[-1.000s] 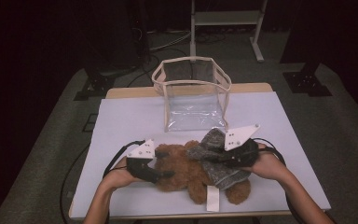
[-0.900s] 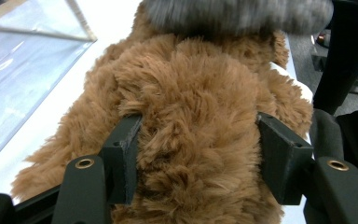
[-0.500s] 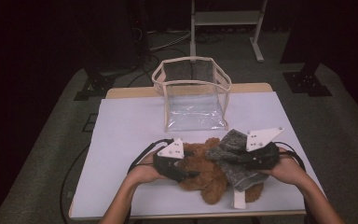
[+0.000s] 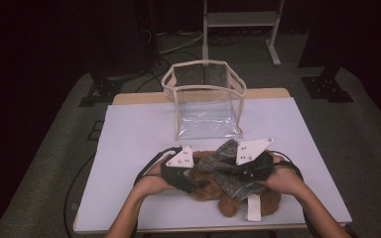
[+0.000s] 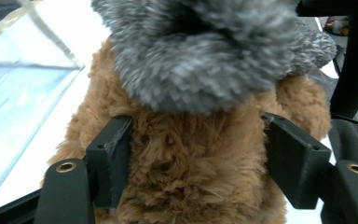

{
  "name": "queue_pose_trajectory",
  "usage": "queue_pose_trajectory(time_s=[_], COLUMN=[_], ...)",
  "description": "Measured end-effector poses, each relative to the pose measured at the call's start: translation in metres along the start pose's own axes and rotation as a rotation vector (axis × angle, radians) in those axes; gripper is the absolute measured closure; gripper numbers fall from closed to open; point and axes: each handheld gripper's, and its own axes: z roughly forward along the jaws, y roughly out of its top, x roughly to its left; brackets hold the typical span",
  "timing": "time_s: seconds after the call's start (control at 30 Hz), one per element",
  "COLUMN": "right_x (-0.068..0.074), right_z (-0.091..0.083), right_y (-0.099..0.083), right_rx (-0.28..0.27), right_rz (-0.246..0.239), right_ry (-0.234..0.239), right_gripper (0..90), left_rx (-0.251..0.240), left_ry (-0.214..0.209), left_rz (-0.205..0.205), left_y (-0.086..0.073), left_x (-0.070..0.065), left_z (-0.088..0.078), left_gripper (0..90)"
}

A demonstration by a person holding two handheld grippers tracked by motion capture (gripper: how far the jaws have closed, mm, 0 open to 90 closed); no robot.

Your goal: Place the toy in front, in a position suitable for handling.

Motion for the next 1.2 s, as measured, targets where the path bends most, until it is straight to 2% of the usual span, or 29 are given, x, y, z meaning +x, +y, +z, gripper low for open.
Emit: queue_pose_trajectory(time_s=[0.1, 0.27, 0.43, 0.57, 0.63, 0.67, 0.8, 0.9, 1.03, 1.13, 1.2], right_x=[0.000, -0.004, -0.010, -0.008, -0.007, -0.007, -0.010, -0.014, -0.014, -0.012, -0.010], right_z=[-0.004, -0.029, -0.056, -0.067, -0.067, -0.067, -0.074, -0.076, -0.064, -0.052, -0.046], right_y=[-0.004, -0.023, -0.044, -0.061, -0.065, -0.065, -0.068, -0.075, -0.076, -0.070, -0.065], right_rx=[0.012, -0.004, -0.065, -0.127, -0.142, -0.123, -0.139, -0.167, -0.179, -0.176, -0.173], right_rz=[0.008, 0.054, 0.124, 0.167, 0.181, 0.161, 0.186, 0.222, 0.242, 0.231, 0.216], right_ry=[-0.003, -0.032, -0.060, -0.078, -0.075, -0.076, -0.079, -0.074, -0.072, -0.064, -0.057], right_gripper=[75.0, 74.9, 74.7, 74.4, 74.5, 74.4, 74.4, 74.5, 74.6, 74.8, 74.8], left_rx=[-0.009, 0.010, 0.007, 0.004, 0.002, 0.002, 0.004, 0.002, -0.009, -0.051, -0.043], left_ry=[0.001, 0.009, 0.008, 0.005, 0.003, 0.003, 0.008, 0.010, 0.035, 0.061, 0.065], left_rz=[-0.001, 0.014, 0.012, 0.011, 0.012, 0.012, 0.006, 0.003, -0.003, 0.002, 0.006], left_y=[-0.002, 0.001, -0.001, 0.000, 0.000, 0.000, -0.001, -0.001, 0.004, 0.010, 0.013], left_x=[-0.001, -0.004, -0.004, -0.003, -0.003, -0.003, -0.003, -0.003, -0.002, 0.000, 0.001], left_z=[-0.001, 0.000, -0.002, -0.002, -0.003, -0.003, -0.005, -0.006, -0.006, -0.001, 0.005], left_gripper=[29.5, 29.5, 29.5, 29.4, 29.3, 29.3, 29.3, 29.2, 26.6, 22.9, 22.6])
